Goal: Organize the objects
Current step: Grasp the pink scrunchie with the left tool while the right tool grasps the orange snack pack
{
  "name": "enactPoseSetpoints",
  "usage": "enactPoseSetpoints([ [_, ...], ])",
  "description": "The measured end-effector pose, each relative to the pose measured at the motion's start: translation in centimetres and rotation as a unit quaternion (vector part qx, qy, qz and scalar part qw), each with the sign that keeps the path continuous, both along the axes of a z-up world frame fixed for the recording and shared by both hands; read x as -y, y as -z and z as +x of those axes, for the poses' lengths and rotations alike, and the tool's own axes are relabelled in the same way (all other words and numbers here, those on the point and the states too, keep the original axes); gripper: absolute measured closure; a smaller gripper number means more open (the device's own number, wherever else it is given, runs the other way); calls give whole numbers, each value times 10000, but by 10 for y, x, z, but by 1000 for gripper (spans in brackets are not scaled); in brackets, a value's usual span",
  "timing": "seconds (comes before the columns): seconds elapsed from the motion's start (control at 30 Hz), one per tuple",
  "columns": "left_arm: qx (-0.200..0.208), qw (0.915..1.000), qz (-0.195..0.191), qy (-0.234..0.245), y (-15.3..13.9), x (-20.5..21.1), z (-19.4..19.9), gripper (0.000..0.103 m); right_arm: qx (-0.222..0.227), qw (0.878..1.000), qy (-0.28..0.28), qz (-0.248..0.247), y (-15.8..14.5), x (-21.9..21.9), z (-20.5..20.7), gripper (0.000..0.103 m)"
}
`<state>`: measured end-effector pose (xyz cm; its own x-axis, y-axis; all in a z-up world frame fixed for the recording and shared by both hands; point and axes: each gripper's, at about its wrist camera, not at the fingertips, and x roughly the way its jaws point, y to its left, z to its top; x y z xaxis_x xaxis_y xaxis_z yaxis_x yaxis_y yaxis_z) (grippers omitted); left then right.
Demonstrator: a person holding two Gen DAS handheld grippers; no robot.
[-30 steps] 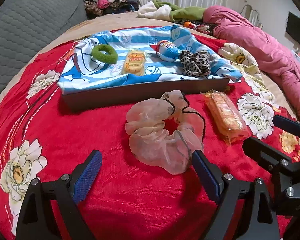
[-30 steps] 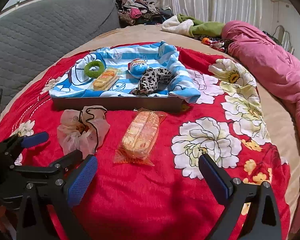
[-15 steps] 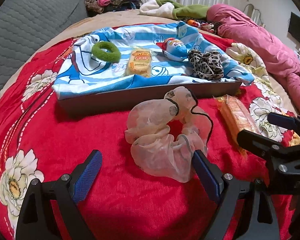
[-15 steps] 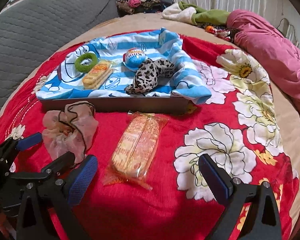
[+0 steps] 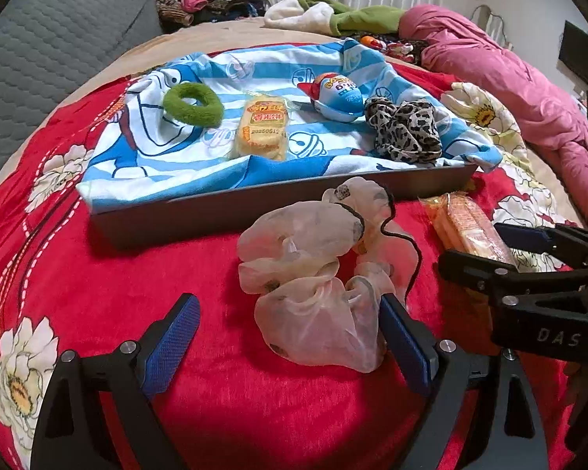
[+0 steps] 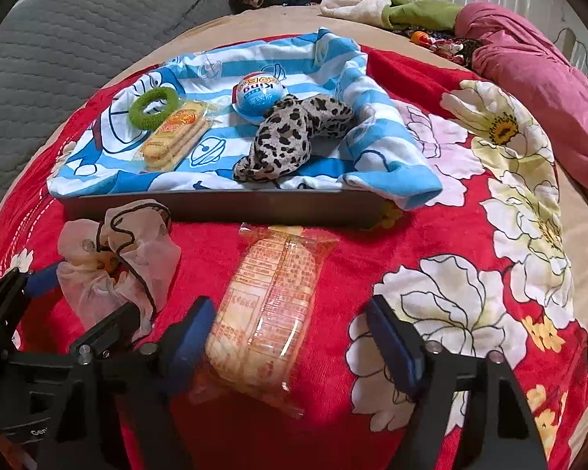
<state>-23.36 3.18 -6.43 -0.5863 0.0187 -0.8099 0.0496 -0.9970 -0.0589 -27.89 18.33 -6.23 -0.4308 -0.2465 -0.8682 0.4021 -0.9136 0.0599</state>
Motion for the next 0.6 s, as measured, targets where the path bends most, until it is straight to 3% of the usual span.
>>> enactPoseSetpoints([
  [0.27,48,9997,208,79,1,1,-9,13,-46,9999,-87,-49,1,3,-3,51],
  [0.33,87,9995,298,106,2,1,-10,24,-44,9999,-83,-63,1,2,-4,51],
  [0.47,139,9991,358,188,2,-2,-12,34,-38,9999,-78,-131,2,0,-4,53],
  [0.6,128,9990,399,184,1,-2,-12,62,-30,9998,-62,-208,1,-3,-4,53],
])
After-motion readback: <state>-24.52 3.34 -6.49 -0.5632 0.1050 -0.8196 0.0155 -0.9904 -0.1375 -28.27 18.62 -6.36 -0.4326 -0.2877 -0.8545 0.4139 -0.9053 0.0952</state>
